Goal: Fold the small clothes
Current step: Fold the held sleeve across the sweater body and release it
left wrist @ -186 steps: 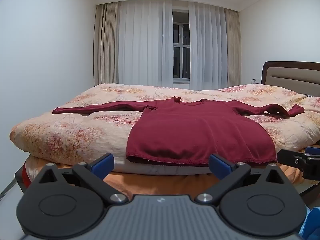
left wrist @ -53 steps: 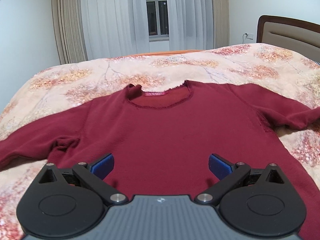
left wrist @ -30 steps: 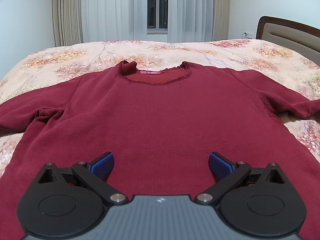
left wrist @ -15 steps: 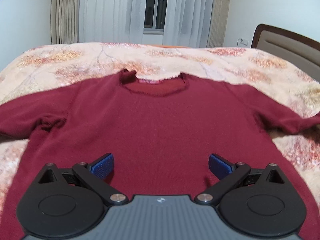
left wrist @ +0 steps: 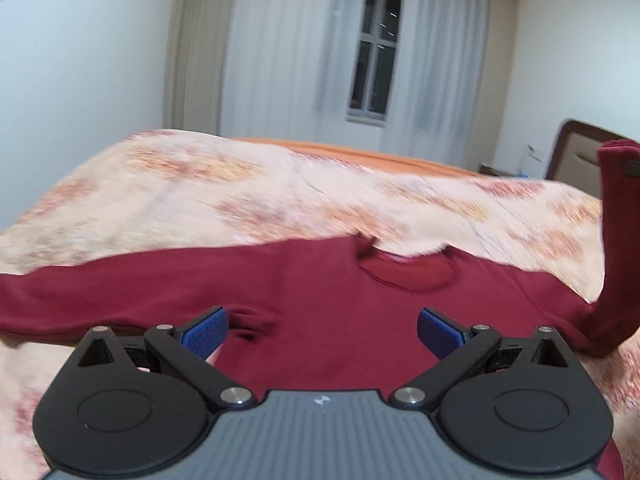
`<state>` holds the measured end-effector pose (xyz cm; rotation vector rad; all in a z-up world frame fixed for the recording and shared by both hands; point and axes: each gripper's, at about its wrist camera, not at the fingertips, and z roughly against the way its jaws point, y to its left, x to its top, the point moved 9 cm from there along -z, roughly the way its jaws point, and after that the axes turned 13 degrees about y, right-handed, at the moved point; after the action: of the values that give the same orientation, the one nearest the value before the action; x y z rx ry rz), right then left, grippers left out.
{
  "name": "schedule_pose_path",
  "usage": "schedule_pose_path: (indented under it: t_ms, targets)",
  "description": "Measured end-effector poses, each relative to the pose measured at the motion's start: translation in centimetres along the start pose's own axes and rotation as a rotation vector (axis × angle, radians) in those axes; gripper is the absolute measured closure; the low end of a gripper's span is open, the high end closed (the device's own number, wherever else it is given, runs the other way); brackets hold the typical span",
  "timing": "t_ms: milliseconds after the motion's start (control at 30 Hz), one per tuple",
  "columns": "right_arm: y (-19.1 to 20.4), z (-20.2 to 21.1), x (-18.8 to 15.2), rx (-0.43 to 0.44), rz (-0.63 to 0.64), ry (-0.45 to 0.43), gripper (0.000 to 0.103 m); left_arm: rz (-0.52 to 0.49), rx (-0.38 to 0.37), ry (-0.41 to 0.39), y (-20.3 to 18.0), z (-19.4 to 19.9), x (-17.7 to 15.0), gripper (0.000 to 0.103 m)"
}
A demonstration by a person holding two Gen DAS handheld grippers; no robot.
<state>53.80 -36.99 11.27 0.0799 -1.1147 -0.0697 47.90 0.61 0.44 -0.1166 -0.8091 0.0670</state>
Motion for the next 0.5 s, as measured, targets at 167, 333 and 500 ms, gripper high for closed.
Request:
schedule_pose_path:
  t_ms: [167,333,500]
  targets:
    - [10.2,-2.6,-0.4,0.149,0.078,0.027,0.095,0.070,0.054,-0.022,5.2,1.1,0.4,0.000]
    - [19.8,-4.9,-3.9,0.236,0.183,0.084,0.095,0.117,0.108,-0.028,9.8,1.6,-0.1,0.000]
    - [26.9,-7.5,-9.1,0.293,0.292,0.168,0.096,0.146,0.144,-0.026,12.8,1.6,-0.9,0.000]
